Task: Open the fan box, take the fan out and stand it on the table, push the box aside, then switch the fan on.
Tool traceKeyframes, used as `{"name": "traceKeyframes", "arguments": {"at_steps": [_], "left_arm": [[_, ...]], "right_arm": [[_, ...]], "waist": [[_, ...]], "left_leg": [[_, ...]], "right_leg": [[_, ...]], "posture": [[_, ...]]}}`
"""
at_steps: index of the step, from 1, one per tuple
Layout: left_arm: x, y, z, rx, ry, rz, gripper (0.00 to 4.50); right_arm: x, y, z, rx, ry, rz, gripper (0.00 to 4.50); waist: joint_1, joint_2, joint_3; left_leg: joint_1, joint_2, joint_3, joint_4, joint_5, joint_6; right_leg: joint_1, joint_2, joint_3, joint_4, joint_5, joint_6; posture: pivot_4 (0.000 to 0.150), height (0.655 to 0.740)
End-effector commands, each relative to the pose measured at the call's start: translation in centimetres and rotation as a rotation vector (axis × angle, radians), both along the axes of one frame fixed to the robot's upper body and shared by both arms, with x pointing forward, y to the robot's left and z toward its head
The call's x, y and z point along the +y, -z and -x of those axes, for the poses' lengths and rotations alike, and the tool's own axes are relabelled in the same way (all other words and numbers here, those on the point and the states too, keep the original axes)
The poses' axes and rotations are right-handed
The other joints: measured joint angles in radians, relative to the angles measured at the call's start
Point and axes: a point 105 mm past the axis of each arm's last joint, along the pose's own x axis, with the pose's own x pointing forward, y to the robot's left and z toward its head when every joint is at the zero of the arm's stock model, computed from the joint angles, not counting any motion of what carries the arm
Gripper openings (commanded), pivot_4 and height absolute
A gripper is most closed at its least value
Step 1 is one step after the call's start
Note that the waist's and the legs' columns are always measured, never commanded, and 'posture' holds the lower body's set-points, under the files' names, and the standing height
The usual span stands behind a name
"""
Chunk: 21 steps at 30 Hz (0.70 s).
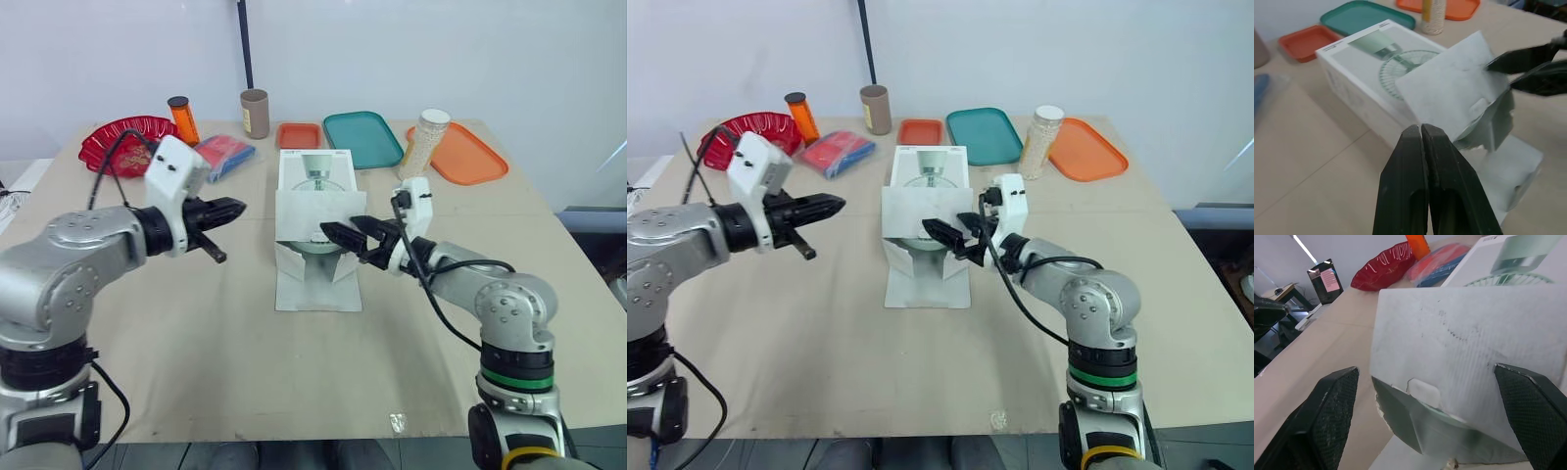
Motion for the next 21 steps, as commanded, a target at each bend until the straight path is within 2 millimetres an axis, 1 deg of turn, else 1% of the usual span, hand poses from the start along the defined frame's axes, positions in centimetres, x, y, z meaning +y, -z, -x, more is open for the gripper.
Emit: {"name": "traceKeyframes", "arguments": {"at_steps": [1, 4, 8, 9, 11, 14, 17, 21], "left_arm": [[-1.3, -1.1, -0.7, -0.041, 0.032, -0.009, 0.14], [-2.3, -0.9, -1.9, -0.038, 0.064, -0.044, 0.14], [-3.5, -1.3, -3.8, -0.051, 0.07, -0.038, 0.14], [-4.1, -1.2, -4.3, -0.05, 0.077, -0.04, 0.14], [-5.3, -0.5, -5.2, -0.027, 0.091, -0.048, 0.14], [-6.6, 1.4, -6.1, 0.001, 0.102, -0.075, 0.14], [-7.3, 2.2, -6.4, 0.004, 0.116, -0.086, 0.14], [-7.4, 3.3, -6.9, 0.031, 0.107, -0.103, 0.14]], "right_arm": [[0.3, -0.6, -0.2, -0.024, 0.011, 0.015, 4.5], [0.5, -0.3, -0.1, -0.024, -0.002, 0.041, 4.5], [0.3, -0.1, -0.4, -0.027, 0.018, 0.054, 4.5], [0.3, -0.1, -0.4, -0.032, 0.024, 0.059, 4.5], [0.3, -0.1, -0.4, -0.039, 0.041, 0.059, 4.5], [0.5, -0.1, -0.6, -0.05, 0.06, 0.059, 4.5], [0.6, -0.1, -0.6, -0.055, 0.072, 0.056, 4.5], [0.4, 0.0, -0.9, -0.061, 0.096, 0.055, 4.5]], "waist": [[0.0, 0.0, 0.0], [0.0, 0.0, 0.0], [-0.001, 0.0, 0.0], [0.0, 0.0, 0.0], [0.001, 0.0, 0.0], [0.0, 0.0, 0.0], [-0.003, 0.0, 0.0], [-0.002, 0.0, 0.0]], "left_leg": [[0.0, 0.0, 0.0, 0.0, 0.0, 0.0], [0.0, 0.0, 0.0, 0.0, 0.0, 0.0], [0.0, 0.0, 0.0, 0.0, 0.0, 0.0], [0.0, 0.0, 0.0, 0.0, 0.0, 0.0], [0.0, 0.0, 0.0, -0.001, 0.0, 0.0], [0.0, -0.001, 0.001, 0.0, 0.0, 0.0], [0.0, 0.0, 0.0, -0.001, 0.0, 0.0], [0.0, 0.0, 0.0, -0.001, 0.0, 0.0]], "right_leg": [[0.0, 0.0, 0.0, 0.0, 0.0, 0.0], [0.0, 0.0, 0.0, 0.0, 0.0, 0.0], [0.0, 0.0, 0.0, 0.0, 0.0, 0.0], [0.0, 0.0, 0.0, 0.0, 0.0, 0.0], [0.0, 0.0, 0.0, 0.0, 0.0, 0.0], [0.0, 0.0, 0.001, 0.0, 0.0, 0.0], [-0.001, 0.0, 0.001, 0.0, 0.0, 0.0], [-0.001, 0.0, 0.001, 0.0, 0.0, 0.0]], "posture": [[0.15, 0.74], [0.15, 0.74], [0.15, 0.74], [0.15, 0.74], [0.15, 0.74], [0.15, 0.74], [0.15, 0.74], [0.15, 0.74]]}}
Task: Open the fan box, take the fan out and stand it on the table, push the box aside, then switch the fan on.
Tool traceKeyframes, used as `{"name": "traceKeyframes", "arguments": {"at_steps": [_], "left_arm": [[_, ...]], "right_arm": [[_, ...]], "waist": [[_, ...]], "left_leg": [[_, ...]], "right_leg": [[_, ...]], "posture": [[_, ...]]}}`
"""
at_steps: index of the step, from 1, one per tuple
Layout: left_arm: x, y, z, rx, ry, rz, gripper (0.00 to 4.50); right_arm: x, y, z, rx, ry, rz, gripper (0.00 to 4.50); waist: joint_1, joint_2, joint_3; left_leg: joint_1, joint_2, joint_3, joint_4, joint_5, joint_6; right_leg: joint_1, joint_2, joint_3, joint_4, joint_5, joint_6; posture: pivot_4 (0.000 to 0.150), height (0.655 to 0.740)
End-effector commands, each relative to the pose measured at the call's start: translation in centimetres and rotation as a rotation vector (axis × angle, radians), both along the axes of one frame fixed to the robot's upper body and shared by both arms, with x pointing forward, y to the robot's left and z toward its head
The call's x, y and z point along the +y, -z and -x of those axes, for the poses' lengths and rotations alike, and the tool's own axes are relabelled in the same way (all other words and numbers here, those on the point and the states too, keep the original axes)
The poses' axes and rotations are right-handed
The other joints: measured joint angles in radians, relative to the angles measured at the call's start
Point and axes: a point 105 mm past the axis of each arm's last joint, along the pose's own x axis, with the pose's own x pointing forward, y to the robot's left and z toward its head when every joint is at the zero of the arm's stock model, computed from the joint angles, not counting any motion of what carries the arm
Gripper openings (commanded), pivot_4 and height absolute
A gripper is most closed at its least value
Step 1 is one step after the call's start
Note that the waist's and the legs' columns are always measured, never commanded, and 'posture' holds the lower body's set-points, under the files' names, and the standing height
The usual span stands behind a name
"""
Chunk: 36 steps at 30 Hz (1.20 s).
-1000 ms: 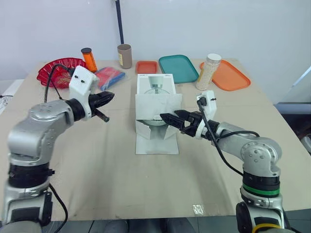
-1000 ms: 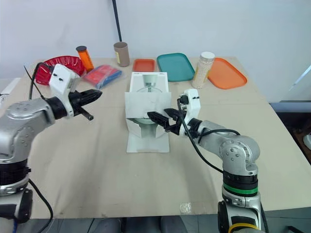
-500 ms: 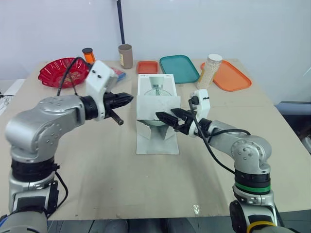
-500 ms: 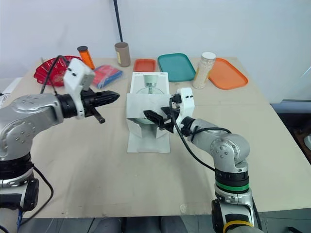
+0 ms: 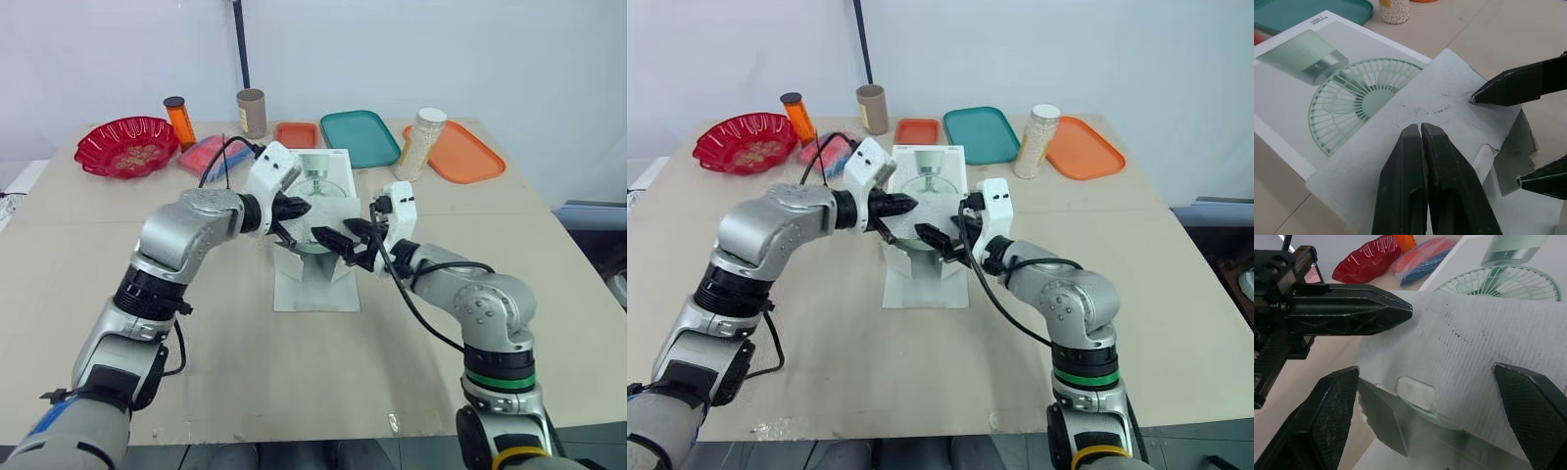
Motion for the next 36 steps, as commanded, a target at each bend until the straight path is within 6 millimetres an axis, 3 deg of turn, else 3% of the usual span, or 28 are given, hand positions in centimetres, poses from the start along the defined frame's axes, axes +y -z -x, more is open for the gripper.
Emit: {"name": "traceKeyframes", "arguments": {"at_steps": [1, 6, 10, 16, 24, 31, 36], "left_arm": [[0.0, -0.1, -0.5, -0.035, -0.011, -0.021, 0.14], [0.2, 0.8, -0.9, -0.019, -0.025, -0.048, 0.14], [0.3, 1.3, -1.0, -0.004, -0.039, -0.042, 0.14], [0.2, 2.4, -0.8, 0.027, -0.042, -0.048, 0.14], [0.1, 2.7, -0.8, 0.031, -0.055, -0.044, 0.14], [0.2, 2.4, -1.0, 0.022, -0.063, -0.044, 0.0], [0.2, 2.4, -1.0, 0.02, -0.063, -0.043, 0.0]], "right_arm": [[-0.2, -0.8, -0.1, -0.044, 0.027, -0.002, 4.5], [0.0, -1.7, 0.5, -0.099, 0.01, 0.021, 4.5], [0.9, -2.5, 3.2, -0.219, -0.108, 0.15, 4.5], [1.3, -3.1, 5.4, -0.282, -0.114, 0.179, 4.5], [1.6, -3.0, 5.6, -0.309, -0.105, 0.223, 4.5], [2.4, -0.9, 5.8, -0.25, -0.126, 0.26, 2.5], [2.6, 0.9, 6.0, -0.195, -0.136, 0.284, 0.56]], "waist": [[0.0, 0.0, 0.0], [0.001, 0.0, 0.0], [0.003, 0.001, 0.0], [0.002, 0.001, 0.0], [0.003, 0.001, 0.0], [0.004, 0.001, 0.0], [0.004, 0.001, 0.0]], "left_leg": [[0.0, 0.0, 0.0, 0.0, 0.0, 0.0], [0.0, 0.0, 0.0, 0.0, 0.0, 0.0], [0.0, -0.001, 0.0, 0.0, 0.0, 0.0], [0.0, 0.0, -0.001, 0.0, 0.0, 0.0], [0.0, -0.001, -0.001, 0.001, 0.0, 0.0], [0.0, -0.001, -0.001, 0.001, 0.0, 0.0], [0.0, -0.001, -0.001, 0.001, 0.0, 0.0]], "right_leg": [[0.0, 0.0, 0.0, 0.0, 0.0, 0.0], [0.0, 0.0, 0.0, 0.0, 0.0, 0.0], [0.0, 0.0, 0.0, 0.0, 0.0, 0.0], [0.0, 0.0, 0.0, 0.0, 0.0, 0.0], [0.0, 0.0, 0.0, 0.0, 0.0, 0.0], [0.001, 0.0, -0.001, 0.0, 0.0, 0.0], [0.001, 0.0, -0.001, 0.0, 0.0, 0.0]], "posture": [[0.15, 0.74], [0.15, 0.74], [0.15, 0.74], [0.15, 0.74], [0.15, 0.74], [0.15, 0.74], [0.15, 0.74]]}}
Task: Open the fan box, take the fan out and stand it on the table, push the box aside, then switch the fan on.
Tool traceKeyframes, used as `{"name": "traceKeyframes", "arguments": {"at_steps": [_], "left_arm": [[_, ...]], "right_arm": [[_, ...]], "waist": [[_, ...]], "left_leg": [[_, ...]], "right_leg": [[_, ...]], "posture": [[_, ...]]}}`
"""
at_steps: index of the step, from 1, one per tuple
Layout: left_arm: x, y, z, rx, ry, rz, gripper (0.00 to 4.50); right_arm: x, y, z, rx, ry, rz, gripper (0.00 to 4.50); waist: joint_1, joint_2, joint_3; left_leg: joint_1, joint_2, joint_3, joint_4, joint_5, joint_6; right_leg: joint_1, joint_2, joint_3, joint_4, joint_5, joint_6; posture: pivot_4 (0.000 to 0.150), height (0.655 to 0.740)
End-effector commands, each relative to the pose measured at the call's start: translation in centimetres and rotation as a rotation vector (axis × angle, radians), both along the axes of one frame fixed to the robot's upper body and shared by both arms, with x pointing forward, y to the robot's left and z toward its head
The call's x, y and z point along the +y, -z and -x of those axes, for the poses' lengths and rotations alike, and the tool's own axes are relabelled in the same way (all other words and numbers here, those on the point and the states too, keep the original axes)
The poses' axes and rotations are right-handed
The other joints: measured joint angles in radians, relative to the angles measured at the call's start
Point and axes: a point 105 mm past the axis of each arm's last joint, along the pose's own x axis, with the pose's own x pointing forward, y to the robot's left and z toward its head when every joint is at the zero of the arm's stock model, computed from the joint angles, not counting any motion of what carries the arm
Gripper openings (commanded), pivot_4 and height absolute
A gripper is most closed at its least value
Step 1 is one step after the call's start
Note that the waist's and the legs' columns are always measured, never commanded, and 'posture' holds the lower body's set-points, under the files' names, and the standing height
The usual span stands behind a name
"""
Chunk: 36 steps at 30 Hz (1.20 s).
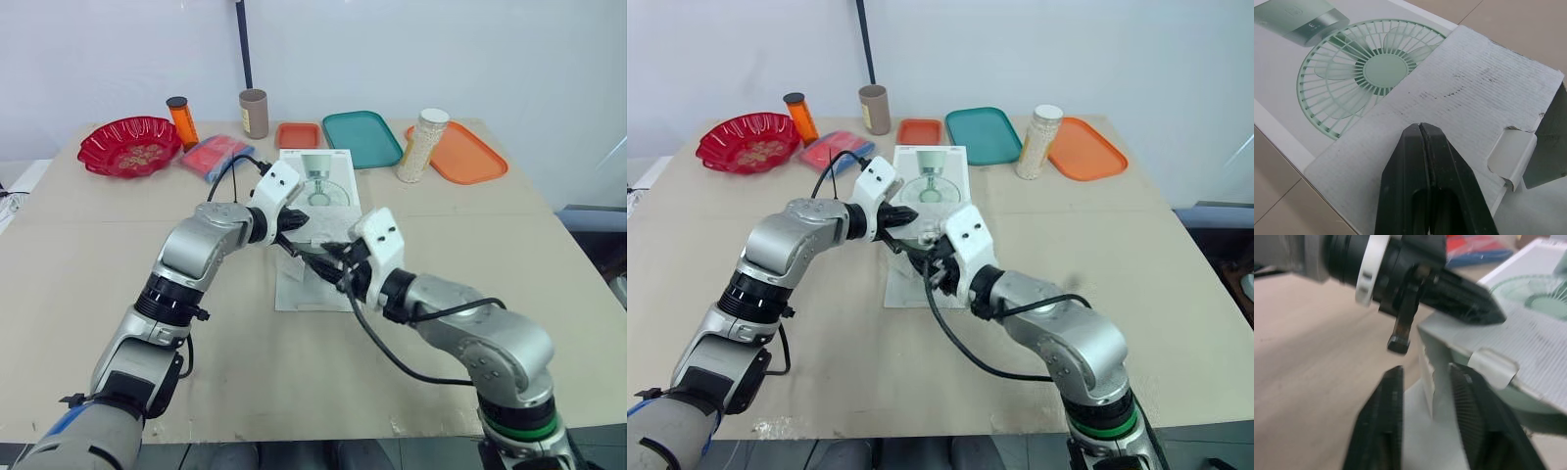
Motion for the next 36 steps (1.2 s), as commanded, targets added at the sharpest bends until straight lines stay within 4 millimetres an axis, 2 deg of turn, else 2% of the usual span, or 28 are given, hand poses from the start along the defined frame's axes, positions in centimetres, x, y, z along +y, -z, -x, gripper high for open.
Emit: {"name": "traceKeyframes", "arguments": {"at_steps": [1, 5, 16, 27, 36], "left_arm": [[0.3, -0.2, -0.2, -0.012, -0.015, -0.003, 0.0], [0.2, -0.2, -0.2, -0.013, -0.014, 0.002, 0.0], [0.2, -0.3, -0.2, -0.014, -0.015, 0.009, 0.0], [-0.2, -0.1, -0.2, -0.013, -0.007, 0.022, 0.0], [-0.4, 0.1, -0.1, -0.012, 0.004, 0.033, 0.0]], "right_arm": [[-0.2, -0.2, -0.1, -0.024, 0.016, 0.003, 0.08], [-0.5, -0.3, -0.6, -0.001, 0.037, -0.03, 0.03], [0.4, 0.7, -2.7, 0.08, 0.154, -0.038, 0.03], [-2.3, 1.3, -2.6, 0.097, 0.299, 0.072, 0.03], [-4.0, 0.8, -1.5, 0.063, 0.351, 0.179, 0.03]], "waist": [[0.0, 0.0, 0.0], [0.0, 0.0, 0.0], [0.0, 0.0, 0.0], [0.0, 0.0, 0.0], [0.0, 0.0, 0.0]], "left_leg": [[0.0, 0.0, 0.0, 0.0, 0.0, 0.0], [0.0, 0.0, 0.0, 0.0, 0.0, 0.0], [0.0, 0.0, 0.0, 0.0, 0.0, 0.0], [0.0, 0.0, -0.001, 0.0, 0.0, 0.0], [0.0, 0.0, -0.001, 0.0, 0.0, 0.0]], "right_leg": [[0.0, 0.0, 0.0, 0.0, 0.0, 0.0], [0.0, 0.0, 0.0, 0.0, 0.0, 0.0], [0.0, 0.0, 0.0, 0.0, 0.0, 0.0], [0.0, 0.0, -0.001, 0.0, 0.0, 0.0], [0.0, 0.0, -0.001, 0.0, 0.0, 0.0]], "posture": [[0.15, 0.74], [0.15, 0.74], [0.15, 0.74], [0.15, 0.74], [0.15, 0.74]]}}
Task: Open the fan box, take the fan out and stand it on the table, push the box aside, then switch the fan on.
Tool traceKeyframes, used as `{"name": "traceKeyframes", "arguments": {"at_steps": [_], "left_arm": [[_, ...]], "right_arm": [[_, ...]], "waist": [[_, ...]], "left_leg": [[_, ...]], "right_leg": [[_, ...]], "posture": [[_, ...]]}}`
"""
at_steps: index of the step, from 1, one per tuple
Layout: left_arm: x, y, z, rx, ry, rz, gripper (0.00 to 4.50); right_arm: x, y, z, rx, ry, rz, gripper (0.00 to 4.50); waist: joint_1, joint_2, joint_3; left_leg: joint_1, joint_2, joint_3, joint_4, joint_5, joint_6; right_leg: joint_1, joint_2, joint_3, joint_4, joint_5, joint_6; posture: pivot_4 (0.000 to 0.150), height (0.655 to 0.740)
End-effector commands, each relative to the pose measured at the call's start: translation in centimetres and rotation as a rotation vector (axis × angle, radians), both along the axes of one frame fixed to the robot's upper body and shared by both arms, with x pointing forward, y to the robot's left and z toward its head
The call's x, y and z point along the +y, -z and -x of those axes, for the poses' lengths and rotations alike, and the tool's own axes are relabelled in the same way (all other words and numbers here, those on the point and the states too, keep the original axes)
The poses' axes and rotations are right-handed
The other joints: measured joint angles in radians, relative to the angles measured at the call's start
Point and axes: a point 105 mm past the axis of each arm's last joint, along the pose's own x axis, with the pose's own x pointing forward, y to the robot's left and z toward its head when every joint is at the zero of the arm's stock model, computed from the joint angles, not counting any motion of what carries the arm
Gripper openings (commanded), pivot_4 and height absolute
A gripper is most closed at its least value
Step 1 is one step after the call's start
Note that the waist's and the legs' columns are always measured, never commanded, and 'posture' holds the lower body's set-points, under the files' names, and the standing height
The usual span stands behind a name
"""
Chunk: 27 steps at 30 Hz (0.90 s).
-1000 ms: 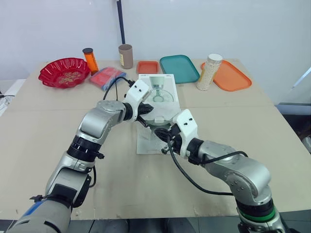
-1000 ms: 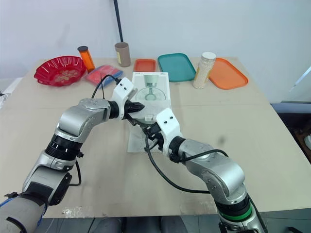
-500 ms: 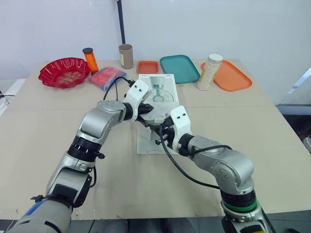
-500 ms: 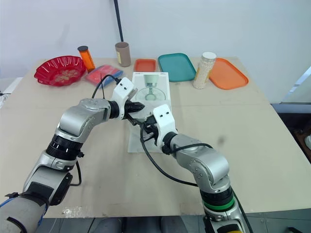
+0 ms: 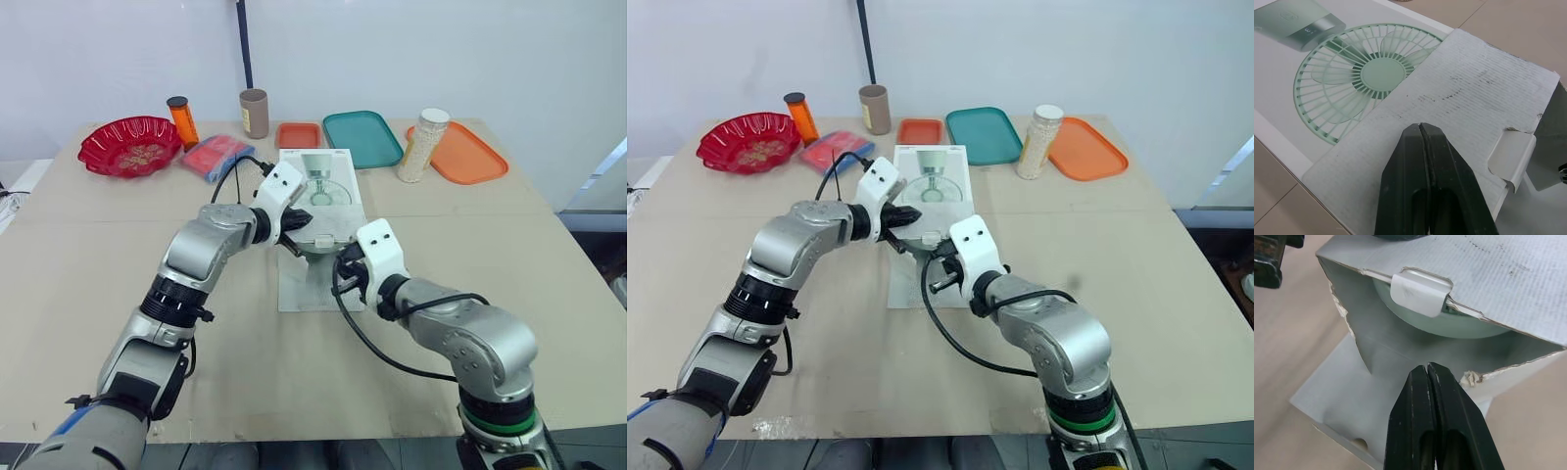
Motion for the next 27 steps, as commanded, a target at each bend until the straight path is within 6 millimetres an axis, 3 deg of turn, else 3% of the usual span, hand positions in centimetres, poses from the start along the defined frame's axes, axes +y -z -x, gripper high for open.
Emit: {"name": "traceKeyframes", "arguments": {"at_steps": [1, 7, 17, 21, 27], "left_arm": [[0.2, 0.0, -0.1, -0.003, -0.006, 0.009, 0.0], [0.2, -0.1, -0.2, -0.009, -0.004, 0.012, 0.0], [0.7, 0.0, -0.2, -0.008, -0.024, 0.021, 0.0], [0.7, 0.0, -0.2, -0.007, -0.026, 0.021, 0.0], [0.8, -0.1, -0.1, -0.008, -0.032, 0.023, 0.0]], "right_arm": [[-0.7, -1.3, 0.4, -0.054, 0.024, 0.021, 0.03], [-0.7, -1.4, 0.4, -0.061, 0.044, 0.045, 0.03], [-4.4, 0.2, 0.0, -0.025, 0.183, 0.112, 0.03], [-5.4, 0.2, -1.0, -0.062, 0.214, 0.132, 0.03], [-4.8, -0.1, -3.2, -0.133, 0.189, 0.091, 0.03]], "waist": [[0.0, 0.0, 0.0], [0.0, 0.0, 0.0], [0.0, 0.0, 0.0], [-0.002, 0.0, 0.0], [-0.002, 0.0, 0.0]], "left_leg": [[0.0, 0.0, 0.0, 0.0, 0.0, 0.0], [0.0, 0.0, 0.0, 0.0, 0.0, 0.0], [0.0, 0.0, 0.0, 0.0, 0.0, 0.0], [0.0, 0.0, 0.0, 0.0, 0.0, 0.0], [0.0, 0.0, 0.0, 0.0, 0.0, 0.0]], "right_leg": [[0.0, 0.0, 0.0, 0.0, 0.0, 0.0], [0.0, 0.0, 0.0, 0.0, 0.0, 0.0], [0.0, 0.0, 0.0, 0.0, 0.0, 0.0], [0.0, 0.0, 0.0, 0.0, 0.0, 0.0], [0.0, 0.0, 0.0, 0.0, 0.0, 0.0]], "posture": [[0.15, 0.74], [0.15, 0.74], [0.15, 0.74], [0.15, 0.74], [0.15, 0.74]]}}
